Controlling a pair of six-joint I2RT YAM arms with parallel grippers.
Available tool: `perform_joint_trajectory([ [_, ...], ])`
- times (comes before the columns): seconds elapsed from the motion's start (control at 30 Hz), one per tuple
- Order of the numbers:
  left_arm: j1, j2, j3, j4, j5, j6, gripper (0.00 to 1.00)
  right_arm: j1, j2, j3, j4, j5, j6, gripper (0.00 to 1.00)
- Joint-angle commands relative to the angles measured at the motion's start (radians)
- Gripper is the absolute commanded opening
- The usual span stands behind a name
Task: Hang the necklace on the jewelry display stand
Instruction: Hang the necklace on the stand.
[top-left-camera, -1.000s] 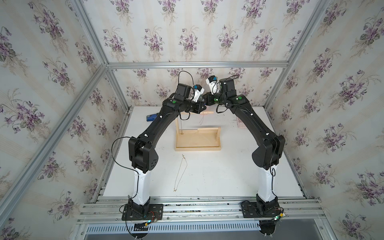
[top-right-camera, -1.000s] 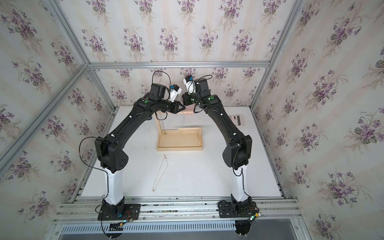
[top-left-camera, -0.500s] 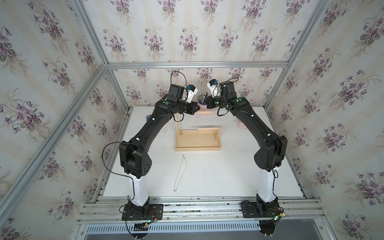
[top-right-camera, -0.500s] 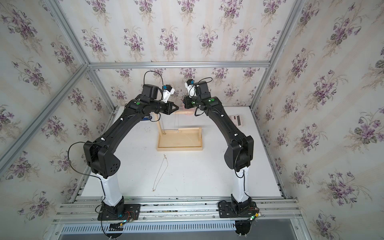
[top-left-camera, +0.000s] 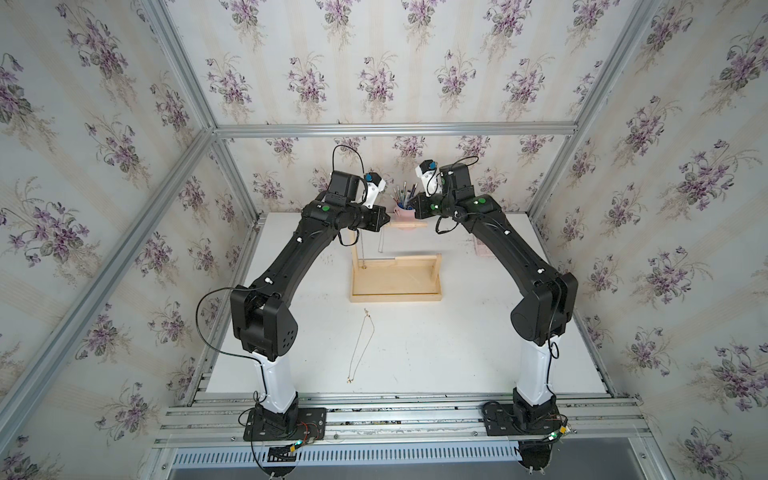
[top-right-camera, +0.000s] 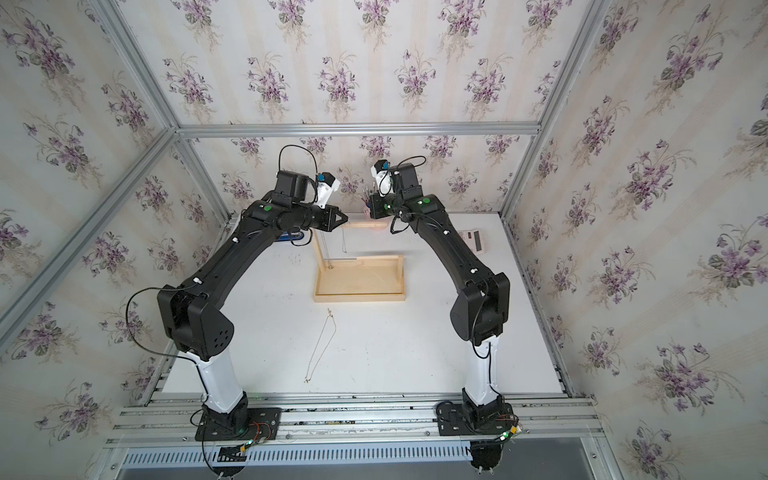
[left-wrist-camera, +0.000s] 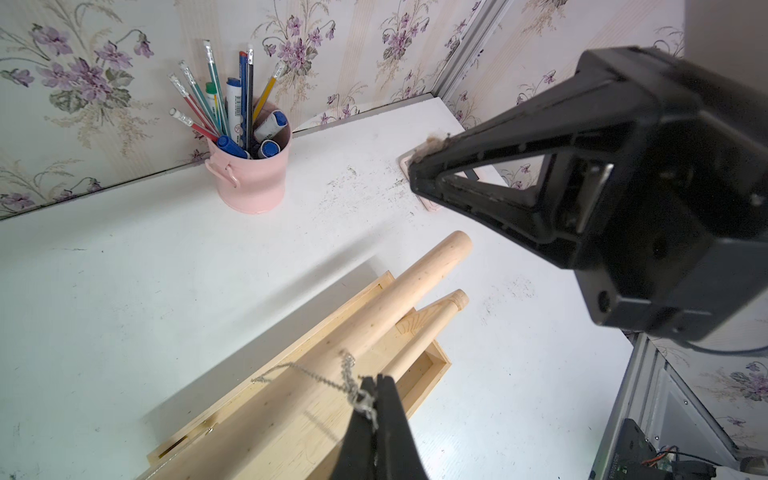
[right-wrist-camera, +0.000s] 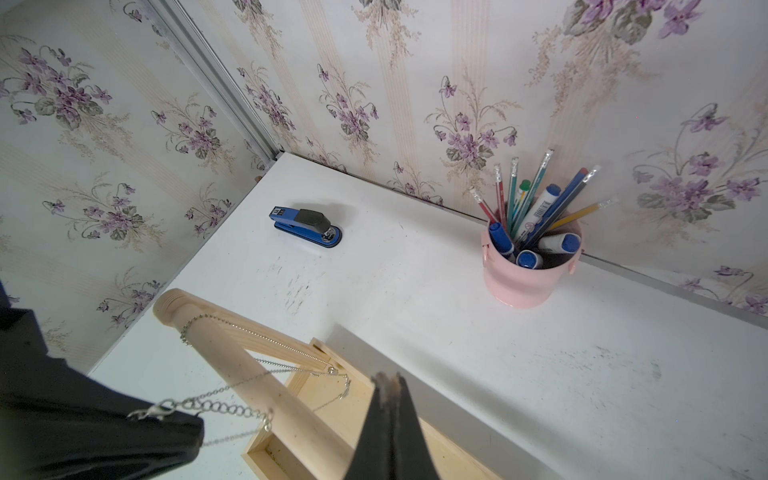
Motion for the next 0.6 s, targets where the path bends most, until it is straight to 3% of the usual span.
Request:
perform_joint_trajectory([
  [0.0,0.002,0.004,-0.001,-0.004,-0.01,0.008,0.03,0.002,-0.008,0.0,0.008,0.008,0.002,0.0],
  [0.57,0.021,0.019,-0.001,-0.017,-0.047,0.009,0.04,0.002,-0.013,-0.031,0.02,0.021,-0.004,0.0],
])
